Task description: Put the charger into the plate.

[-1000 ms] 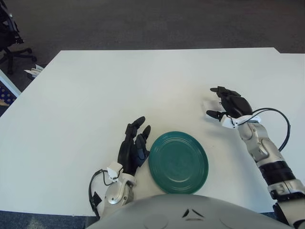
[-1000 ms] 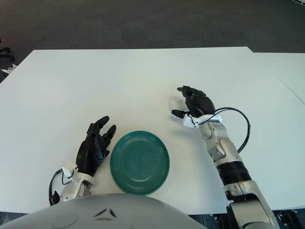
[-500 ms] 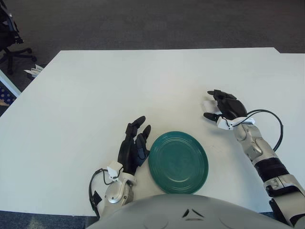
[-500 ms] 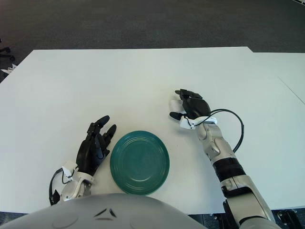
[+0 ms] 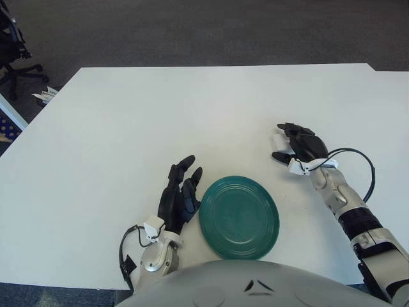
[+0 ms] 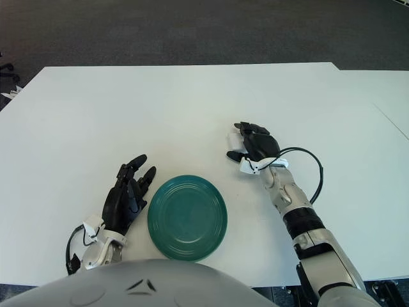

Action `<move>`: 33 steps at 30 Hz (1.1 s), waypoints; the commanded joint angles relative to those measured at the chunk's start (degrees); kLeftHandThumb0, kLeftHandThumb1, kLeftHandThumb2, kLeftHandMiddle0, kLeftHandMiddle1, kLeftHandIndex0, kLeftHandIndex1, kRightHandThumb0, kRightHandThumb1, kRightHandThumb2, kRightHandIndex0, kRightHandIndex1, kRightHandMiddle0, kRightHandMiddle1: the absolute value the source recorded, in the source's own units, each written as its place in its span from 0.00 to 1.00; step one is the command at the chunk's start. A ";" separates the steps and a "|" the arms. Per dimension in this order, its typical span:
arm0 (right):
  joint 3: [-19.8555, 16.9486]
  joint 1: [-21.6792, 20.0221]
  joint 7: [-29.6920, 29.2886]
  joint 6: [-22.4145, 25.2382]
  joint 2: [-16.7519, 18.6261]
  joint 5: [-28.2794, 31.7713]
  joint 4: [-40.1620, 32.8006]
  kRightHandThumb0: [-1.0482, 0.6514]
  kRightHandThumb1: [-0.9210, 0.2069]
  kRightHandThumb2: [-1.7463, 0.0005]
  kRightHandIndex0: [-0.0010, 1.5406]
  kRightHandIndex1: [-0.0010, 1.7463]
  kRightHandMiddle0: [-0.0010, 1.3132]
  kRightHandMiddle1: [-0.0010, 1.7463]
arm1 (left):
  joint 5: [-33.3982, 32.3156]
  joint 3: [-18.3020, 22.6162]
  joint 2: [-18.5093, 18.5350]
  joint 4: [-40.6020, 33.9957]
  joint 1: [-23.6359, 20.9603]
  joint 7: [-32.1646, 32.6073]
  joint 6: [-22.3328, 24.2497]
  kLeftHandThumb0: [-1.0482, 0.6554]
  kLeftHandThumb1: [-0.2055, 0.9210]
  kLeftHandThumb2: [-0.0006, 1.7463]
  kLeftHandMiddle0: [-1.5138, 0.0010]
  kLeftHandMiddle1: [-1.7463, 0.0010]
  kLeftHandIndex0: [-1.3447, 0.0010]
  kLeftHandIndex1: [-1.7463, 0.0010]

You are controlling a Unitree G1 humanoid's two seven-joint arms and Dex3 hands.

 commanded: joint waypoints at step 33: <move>3.17 -4.81 34.14 -7.57 -15.60 5.55 -3.01 0.11 0.00 0.62 0.16 0.00 0.00 0.34 | -14.14 1.95 2.09 -5.01 1.47 -6.52 7.28 0.05 1.00 0.48 0.66 0.97 0.95 0.46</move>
